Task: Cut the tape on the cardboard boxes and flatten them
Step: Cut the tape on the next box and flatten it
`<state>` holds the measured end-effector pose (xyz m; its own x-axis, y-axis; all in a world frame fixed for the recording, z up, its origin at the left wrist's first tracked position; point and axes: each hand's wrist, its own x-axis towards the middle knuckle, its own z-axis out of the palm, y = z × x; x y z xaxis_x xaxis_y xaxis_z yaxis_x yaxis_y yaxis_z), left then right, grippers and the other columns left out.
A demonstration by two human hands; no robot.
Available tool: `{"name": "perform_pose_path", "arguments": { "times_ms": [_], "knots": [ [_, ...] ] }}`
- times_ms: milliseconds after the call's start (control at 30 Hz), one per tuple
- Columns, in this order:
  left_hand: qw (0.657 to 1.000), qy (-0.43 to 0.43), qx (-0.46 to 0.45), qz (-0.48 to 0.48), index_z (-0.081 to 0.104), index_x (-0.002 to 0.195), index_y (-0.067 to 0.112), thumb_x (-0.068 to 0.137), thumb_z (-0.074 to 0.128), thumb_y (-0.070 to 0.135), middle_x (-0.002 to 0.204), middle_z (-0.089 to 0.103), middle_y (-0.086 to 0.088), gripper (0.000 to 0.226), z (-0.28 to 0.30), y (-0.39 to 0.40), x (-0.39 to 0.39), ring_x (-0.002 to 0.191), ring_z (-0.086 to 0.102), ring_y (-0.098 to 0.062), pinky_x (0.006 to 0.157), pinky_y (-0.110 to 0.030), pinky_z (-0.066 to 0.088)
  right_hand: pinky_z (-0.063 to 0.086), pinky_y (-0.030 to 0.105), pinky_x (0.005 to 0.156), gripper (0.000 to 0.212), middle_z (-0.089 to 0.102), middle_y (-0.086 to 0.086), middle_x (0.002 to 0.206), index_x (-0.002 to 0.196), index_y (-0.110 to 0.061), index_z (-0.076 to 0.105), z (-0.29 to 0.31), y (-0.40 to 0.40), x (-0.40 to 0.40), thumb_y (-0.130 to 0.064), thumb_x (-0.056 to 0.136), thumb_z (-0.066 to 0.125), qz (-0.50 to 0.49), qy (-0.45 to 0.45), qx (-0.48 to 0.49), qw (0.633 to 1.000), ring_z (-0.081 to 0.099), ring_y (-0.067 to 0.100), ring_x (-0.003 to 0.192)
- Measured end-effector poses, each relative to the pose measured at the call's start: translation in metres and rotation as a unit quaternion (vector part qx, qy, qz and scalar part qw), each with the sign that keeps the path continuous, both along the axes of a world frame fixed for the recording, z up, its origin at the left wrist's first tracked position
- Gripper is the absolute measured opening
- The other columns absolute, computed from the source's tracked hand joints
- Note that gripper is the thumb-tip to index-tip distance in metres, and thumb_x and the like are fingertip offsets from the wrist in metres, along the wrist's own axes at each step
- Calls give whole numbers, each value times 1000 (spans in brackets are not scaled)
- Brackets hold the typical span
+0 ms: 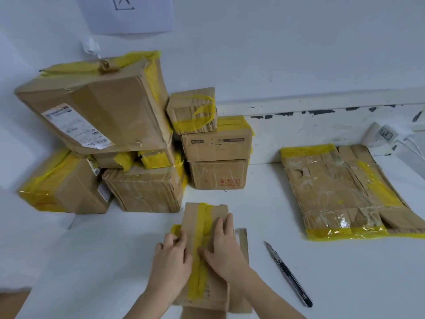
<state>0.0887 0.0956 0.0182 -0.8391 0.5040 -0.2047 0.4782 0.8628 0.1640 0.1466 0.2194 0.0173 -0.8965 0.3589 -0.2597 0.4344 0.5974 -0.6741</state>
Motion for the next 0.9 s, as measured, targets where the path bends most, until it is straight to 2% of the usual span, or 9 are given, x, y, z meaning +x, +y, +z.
{"name": "perform_pose_path", "arguments": {
  "times_ms": [133,267,467,567,667,800,900],
  "knots": [
    [999,-38,13,11,10,151,14,96,35,41,135,26,-3,66,2,0,9,120,32,-23,102,-25,30,21,38,115,93,-25,20,152,148,-3,-10,9,11,-18,-32,91,57,56,-81,17,995,11,36,143],
    [1000,-8,-21,0,1,150,10,91,36,51,140,20,-4,80,0,6,16,127,25,-24,105,-29,30,27,39,112,90,-17,22,154,148,-3,-8,14,8,-27,-28,90,56,48,-128,77,988,16,39,141],
    [999,17,-27,-4,0,150,13,91,35,55,140,19,-1,81,-3,4,19,129,27,-21,101,-28,34,34,33,106,85,-13,25,153,148,-4,-8,9,-7,-30,-21,93,54,19,-134,167,977,22,35,138],
    [998,21,-52,10,2,149,13,86,36,62,139,23,-1,87,-1,6,20,130,29,-19,97,-32,35,41,36,99,83,-5,25,154,148,-4,-4,8,-6,-31,-23,92,55,5,-146,210,967,25,34,136],
    [996,18,-83,24,8,148,11,80,36,72,138,31,-3,96,5,11,16,127,35,-18,92,-36,35,40,38,100,79,3,29,152,147,0,-2,10,-5,-34,-24,94,52,8,-162,244,956,24,36,137],
    [993,2,-118,14,13,147,4,82,33,75,139,41,-7,98,13,20,13,120,48,-19,85,-34,36,30,37,109,76,1,36,150,147,3,-4,17,-1,-36,-19,94,47,33,-171,194,966,21,43,137],
    [995,-2,-102,17,13,148,4,86,25,72,137,45,-8,92,11,21,14,117,50,-20,81,-33,39,34,38,107,69,11,32,147,146,3,0,24,7,-37,-11,92,41,25,-165,112,980,31,43,131]
  ]
}}
